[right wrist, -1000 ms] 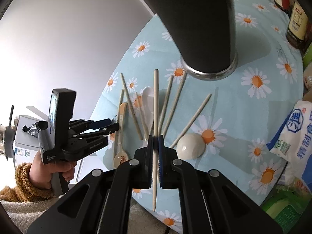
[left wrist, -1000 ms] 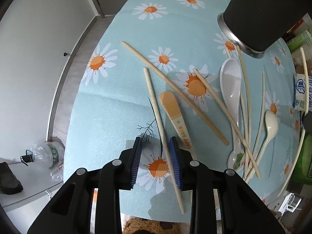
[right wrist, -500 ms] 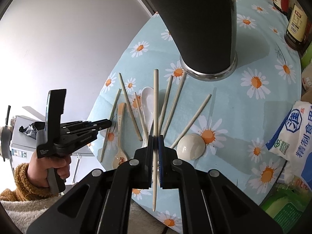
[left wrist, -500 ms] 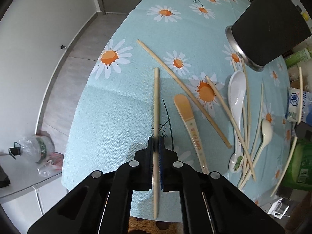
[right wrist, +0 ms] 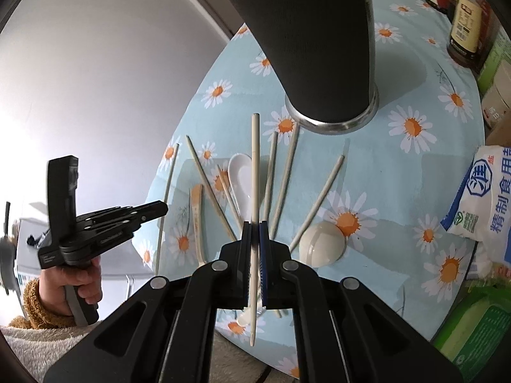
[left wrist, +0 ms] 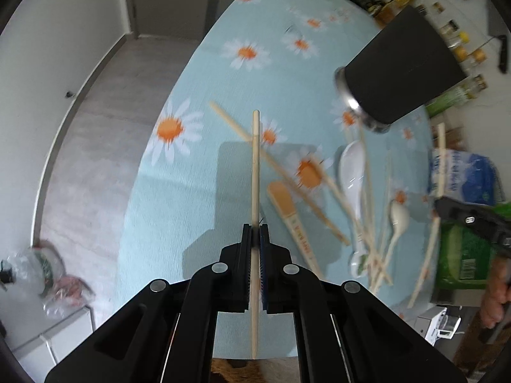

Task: Organize utensils
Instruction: 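Grasp a wooden chopstick with the left tool while the right tool holds its chopstick, then lift both held chopsticks and carry them over the black holder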

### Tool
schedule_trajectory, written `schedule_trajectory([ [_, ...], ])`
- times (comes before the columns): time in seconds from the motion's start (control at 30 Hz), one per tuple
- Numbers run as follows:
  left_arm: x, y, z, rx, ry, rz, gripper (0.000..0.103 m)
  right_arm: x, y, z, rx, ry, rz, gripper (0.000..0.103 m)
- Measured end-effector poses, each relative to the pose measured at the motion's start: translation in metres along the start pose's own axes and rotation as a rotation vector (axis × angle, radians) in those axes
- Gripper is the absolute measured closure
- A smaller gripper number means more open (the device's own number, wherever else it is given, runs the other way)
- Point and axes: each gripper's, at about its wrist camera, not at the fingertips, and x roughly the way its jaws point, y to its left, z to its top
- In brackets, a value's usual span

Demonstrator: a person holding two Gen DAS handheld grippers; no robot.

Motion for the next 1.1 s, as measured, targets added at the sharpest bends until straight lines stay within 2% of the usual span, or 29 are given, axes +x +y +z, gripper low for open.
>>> schedule_trajectory([
  [0.17, -0.025, -0.010, 0.017, 0.082, -0.079, -0.103, 0.099, -0.006, 0.010, -0.004, 0.023, -0.077, -0.016, 0.097],
  [0.3, -0.039, -0.027, 0.030, 0.162, -0.136, -0.155, 0.099, -0.015, 0.018, -0.005, 0.036, -0.154, -0.036, 0.097],
  [0.4, -0.051, -0.038, 0.041, 0.232, -0.187, -0.212, 0.099, -0.028, 0.029, -0.006, 0.030, -0.239, -0.072, 0.097],
  [0.57, -0.071, -0.062, 0.058, 0.340, -0.297, -0.305, 0.099, -0.053, 0.038, -0.003, 0.017, -0.375, -0.071, 0.097],
  [0.8, -0.096, -0.090, 0.075, 0.404, -0.441, -0.439, 0.099, -0.090, 0.046, 0.010, -0.016, -0.571, -0.077, 0.097],
  [0.97, -0.106, -0.102, 0.084, 0.440, -0.541, -0.459, 0.099, -0.110, 0.046, 0.024, -0.015, -0.685, -0.096, 0.097],
  [1.03, -0.109, -0.104, 0.092, 0.431, -0.585, -0.489, 0.099, -0.116, 0.043, 0.030, -0.014, -0.723, -0.105, 0.097],
  [1.1, -0.111, -0.105, 0.097, 0.434, -0.627, -0.499, 0.099, -0.124, 0.039, 0.035, -0.017, -0.784, -0.085, 0.097],
])
